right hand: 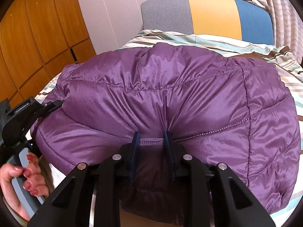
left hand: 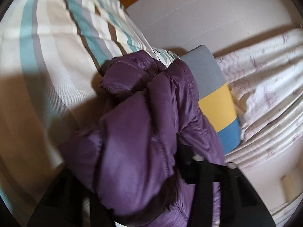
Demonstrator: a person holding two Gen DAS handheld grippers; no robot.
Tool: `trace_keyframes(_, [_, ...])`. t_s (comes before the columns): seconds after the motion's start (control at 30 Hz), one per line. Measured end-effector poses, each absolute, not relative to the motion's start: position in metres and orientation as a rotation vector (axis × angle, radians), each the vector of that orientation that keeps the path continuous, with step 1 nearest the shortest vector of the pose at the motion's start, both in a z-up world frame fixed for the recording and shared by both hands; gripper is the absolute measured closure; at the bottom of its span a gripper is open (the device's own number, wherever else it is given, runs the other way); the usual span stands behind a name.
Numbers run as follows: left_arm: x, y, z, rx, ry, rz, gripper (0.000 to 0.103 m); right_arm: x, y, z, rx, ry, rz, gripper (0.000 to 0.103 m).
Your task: Fold large clothes
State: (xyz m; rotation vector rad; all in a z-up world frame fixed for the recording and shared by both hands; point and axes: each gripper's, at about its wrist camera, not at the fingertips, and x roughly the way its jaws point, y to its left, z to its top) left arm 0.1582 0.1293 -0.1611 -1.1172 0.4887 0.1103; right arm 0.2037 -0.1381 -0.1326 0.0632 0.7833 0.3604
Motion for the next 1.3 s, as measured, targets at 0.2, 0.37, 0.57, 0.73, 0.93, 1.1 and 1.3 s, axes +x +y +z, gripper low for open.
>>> trace_keyframes(0.2, [0.152,0.116,-0.119,-0.952,0.442,0.072,0.084,0.205,-0.138,-0.133,0.061,0.791,0.356,0.078])
trace_keyframes(0.37, [0.146,0.079,-0.075,-0.723,0.390,0.051,0.084,0.209,-0.137,-0.133,0.065,0.792,0.345,0.078])
trace_keyframes(0.57, [0.139,0.025,-0.042,-0.412,0.369,0.010,0.084,0.213,-0.139,-0.134,0.087,0.802,0.341,0.078])
trace_keyframes(0.73, [0.138,-0.008,-0.029,-0.229,0.357,0.012,0.084,0.217,-0.155,-0.131,0.198,0.806,0.387,0.070])
trace_keyframes(0.93, [0.138,-0.028,-0.023,-0.105,0.355,0.009,0.084,0.191,-0.207,-0.116,0.377,0.726,0.361,0.062])
trace_keyframes(1.1, [0.141,-0.036,-0.018,-0.068,0.356,0.018,0.084,0.169,-0.260,-0.108,0.331,0.669,0.138,0.060])
trace_keyframes(1.3, [0.145,-0.056,-0.008,-0.009,0.347,0.010,0.084,0.179,-0.299,-0.135,0.399,0.786,0.082,0.061])
